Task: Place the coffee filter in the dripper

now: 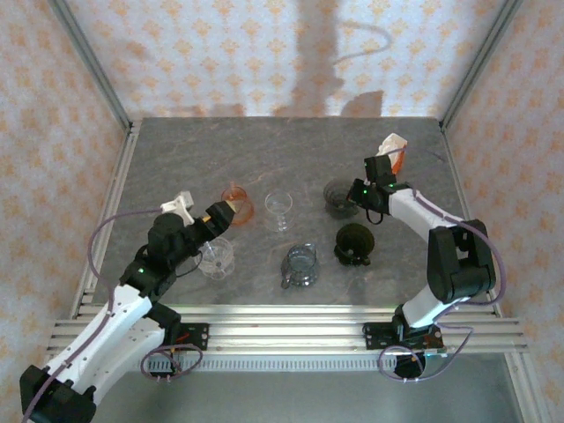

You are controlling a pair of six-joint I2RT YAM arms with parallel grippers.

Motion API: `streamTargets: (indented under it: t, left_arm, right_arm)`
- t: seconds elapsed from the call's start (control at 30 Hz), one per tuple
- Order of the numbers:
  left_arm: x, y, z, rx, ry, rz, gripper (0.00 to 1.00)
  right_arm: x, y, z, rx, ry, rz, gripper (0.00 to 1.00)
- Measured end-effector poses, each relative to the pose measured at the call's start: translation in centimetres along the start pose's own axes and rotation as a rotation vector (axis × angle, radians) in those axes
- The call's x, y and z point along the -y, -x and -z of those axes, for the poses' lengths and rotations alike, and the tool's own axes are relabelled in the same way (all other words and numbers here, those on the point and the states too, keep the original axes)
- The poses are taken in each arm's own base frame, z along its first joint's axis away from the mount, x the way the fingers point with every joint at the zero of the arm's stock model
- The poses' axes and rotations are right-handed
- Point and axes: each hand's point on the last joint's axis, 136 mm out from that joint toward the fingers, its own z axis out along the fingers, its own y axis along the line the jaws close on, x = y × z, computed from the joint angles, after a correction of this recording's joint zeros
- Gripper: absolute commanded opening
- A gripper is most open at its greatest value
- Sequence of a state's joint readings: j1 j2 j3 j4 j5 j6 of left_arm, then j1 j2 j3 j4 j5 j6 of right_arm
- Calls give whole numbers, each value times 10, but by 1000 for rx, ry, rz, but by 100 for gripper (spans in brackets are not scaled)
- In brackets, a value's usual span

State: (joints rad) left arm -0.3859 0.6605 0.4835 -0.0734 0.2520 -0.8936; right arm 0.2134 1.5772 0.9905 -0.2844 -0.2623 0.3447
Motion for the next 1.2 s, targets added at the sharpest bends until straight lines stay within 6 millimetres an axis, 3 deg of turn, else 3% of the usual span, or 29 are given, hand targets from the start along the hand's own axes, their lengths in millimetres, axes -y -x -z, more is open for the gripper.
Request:
streamTargets:
  t: [0.17,0.47,0.57,0.73,0.83,1.0,1.2]
  left_arm:
    - [-3,-6,4,-22,25,0,99]
    - [-3,-5,10,-10,25,1,100]
    - [-4,-6,11,-13,29,2,99]
    - [-4,-6,11,-17,31,2,99]
    - [-4,-7,11,-18,30,1,100]
    - [-6,-7,10,-19,32,2,100]
    - [-9,-10,10,-25,39,2,99]
  right_arm:
    - [-9,1,23,18,20,19,0]
    - [-61,2,112,128,172,110,0]
    - [-73,-19,128,83,199,151,0]
    - [-88,-78,149,-82,241,229,0]
    - [-90,-103,164,-157,254,251,0]
    - [-96,-129,180,-228,294,248,0]
    - [-102,-154,171,-297,292,252,0]
